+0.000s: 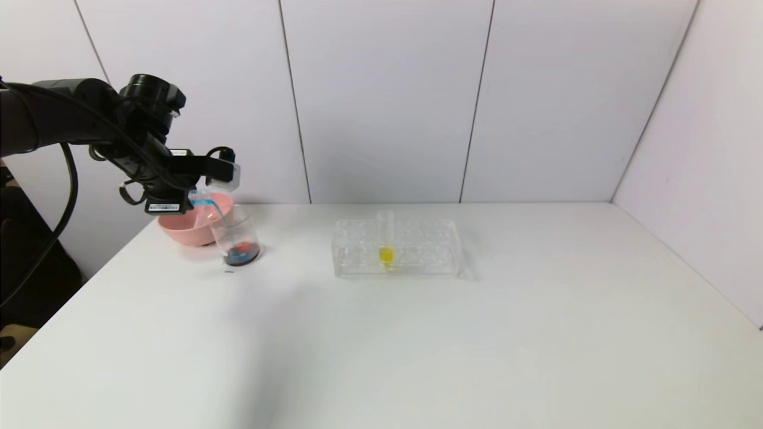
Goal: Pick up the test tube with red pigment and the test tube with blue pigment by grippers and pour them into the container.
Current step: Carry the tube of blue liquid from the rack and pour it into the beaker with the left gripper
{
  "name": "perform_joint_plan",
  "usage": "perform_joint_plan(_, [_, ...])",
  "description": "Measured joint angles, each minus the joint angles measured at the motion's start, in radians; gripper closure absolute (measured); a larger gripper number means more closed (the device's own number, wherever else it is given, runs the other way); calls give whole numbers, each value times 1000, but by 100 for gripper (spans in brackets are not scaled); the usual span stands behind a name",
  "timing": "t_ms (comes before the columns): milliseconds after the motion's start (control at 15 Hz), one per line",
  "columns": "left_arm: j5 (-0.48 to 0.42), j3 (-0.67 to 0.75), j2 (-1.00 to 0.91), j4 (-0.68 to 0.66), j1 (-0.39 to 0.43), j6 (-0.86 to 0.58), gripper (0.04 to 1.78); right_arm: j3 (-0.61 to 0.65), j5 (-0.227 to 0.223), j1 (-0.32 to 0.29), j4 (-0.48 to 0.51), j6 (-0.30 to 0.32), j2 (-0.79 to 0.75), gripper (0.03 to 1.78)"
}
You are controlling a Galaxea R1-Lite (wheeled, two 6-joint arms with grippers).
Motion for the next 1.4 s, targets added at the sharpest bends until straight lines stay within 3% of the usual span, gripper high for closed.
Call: perform_joint_plan(1400, [52, 1, 1, -3, -13, 27, 138, 0, 0, 0, 0, 0, 0, 4])
